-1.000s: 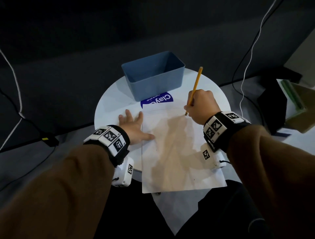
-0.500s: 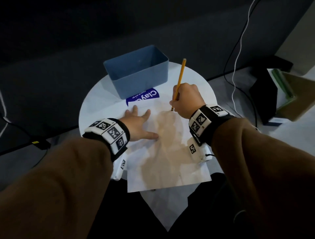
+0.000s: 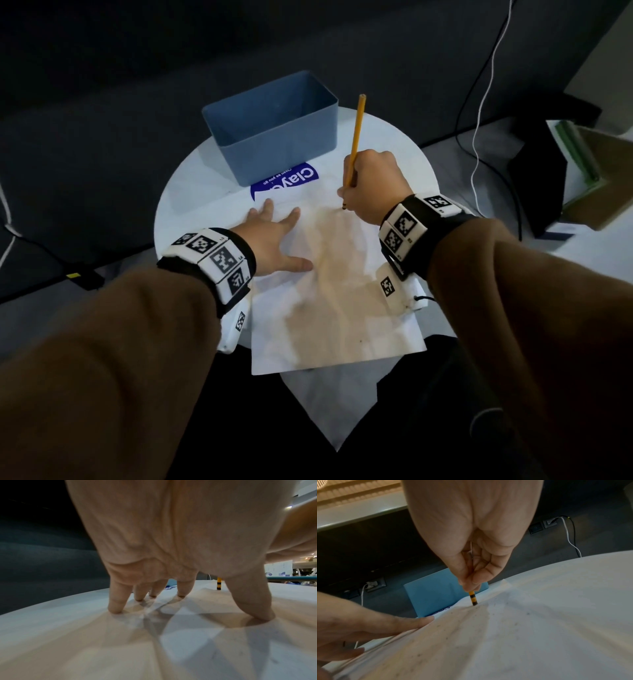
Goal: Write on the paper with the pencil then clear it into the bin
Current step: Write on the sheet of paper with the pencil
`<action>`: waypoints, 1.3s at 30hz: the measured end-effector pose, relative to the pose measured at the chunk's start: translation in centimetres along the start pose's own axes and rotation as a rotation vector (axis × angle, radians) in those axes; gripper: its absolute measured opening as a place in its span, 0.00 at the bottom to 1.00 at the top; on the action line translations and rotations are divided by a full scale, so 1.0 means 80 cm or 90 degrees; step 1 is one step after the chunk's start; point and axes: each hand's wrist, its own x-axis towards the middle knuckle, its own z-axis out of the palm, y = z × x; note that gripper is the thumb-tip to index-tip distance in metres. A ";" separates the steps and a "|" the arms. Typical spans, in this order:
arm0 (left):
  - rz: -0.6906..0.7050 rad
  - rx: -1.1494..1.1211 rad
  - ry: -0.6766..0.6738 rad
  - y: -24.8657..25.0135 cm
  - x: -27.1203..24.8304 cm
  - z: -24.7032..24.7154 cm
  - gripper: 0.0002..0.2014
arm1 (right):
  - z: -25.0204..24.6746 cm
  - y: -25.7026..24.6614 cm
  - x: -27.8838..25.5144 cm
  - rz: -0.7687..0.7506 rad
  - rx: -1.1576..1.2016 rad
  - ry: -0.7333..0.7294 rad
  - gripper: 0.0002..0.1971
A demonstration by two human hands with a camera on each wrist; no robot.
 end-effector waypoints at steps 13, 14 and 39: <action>0.014 -0.014 -0.007 -0.004 0.003 0.004 0.58 | -0.023 0.015 -0.007 0.005 0.081 -0.012 0.09; 0.015 -0.016 -0.004 -0.004 0.003 0.005 0.59 | -0.024 0.014 -0.008 0.001 0.080 -0.016 0.09; 0.024 -0.034 -0.010 -0.004 0.003 -0.003 0.58 | 0.006 -0.015 -0.001 -0.100 -0.045 -0.096 0.14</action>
